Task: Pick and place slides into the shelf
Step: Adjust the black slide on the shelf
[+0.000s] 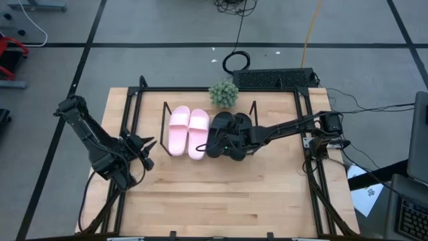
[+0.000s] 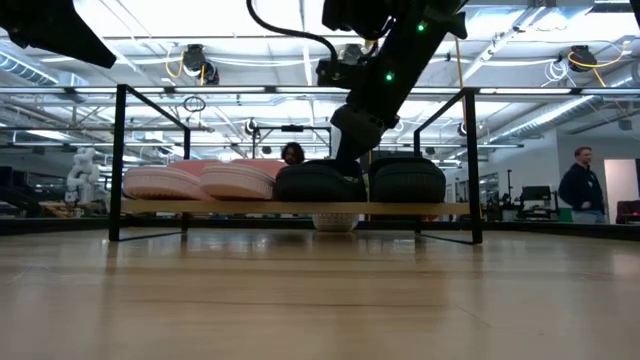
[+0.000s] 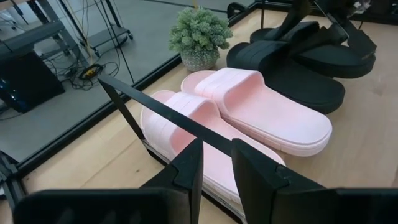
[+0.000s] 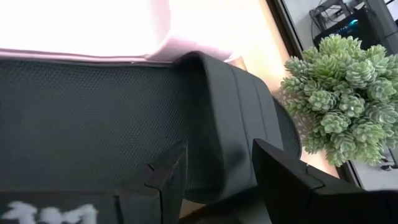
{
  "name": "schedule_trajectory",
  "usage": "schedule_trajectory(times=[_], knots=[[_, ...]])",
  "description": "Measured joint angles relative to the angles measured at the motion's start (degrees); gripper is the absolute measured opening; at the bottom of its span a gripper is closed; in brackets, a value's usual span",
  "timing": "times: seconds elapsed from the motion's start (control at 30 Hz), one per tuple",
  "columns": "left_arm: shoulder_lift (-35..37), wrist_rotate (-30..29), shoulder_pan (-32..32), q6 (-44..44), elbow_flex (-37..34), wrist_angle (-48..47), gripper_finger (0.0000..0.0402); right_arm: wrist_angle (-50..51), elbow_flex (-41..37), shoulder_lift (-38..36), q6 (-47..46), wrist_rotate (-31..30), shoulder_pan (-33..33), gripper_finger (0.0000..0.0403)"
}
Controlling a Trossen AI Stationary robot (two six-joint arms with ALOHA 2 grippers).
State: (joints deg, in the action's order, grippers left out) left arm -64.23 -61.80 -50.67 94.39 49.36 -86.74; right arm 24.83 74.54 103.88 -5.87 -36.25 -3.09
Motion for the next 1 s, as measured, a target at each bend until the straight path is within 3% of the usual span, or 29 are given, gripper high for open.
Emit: schedule_trajectory(times=[0.27, 0.7, 1.0], knots=[[0.0, 0.0, 0.02, -0.26, 0.0, 0.0, 0.0088, 1.34, 0.0, -0.02, -0.41, -1.85, 0.48, 0.0161], [0.02, -0.15, 0.02, -0.24, 0.0, 0.0, 0.0088, 2.37, 0.01, -0.02, 0.55, -1.54, 0.48, 0.0065], [0.0, -0.17, 0.02, -0.22, 0.0, 0.01, 0.0088, 2.33, 0.02, -0.07, 0.17, -0.97, 0.48, 0.0055]])
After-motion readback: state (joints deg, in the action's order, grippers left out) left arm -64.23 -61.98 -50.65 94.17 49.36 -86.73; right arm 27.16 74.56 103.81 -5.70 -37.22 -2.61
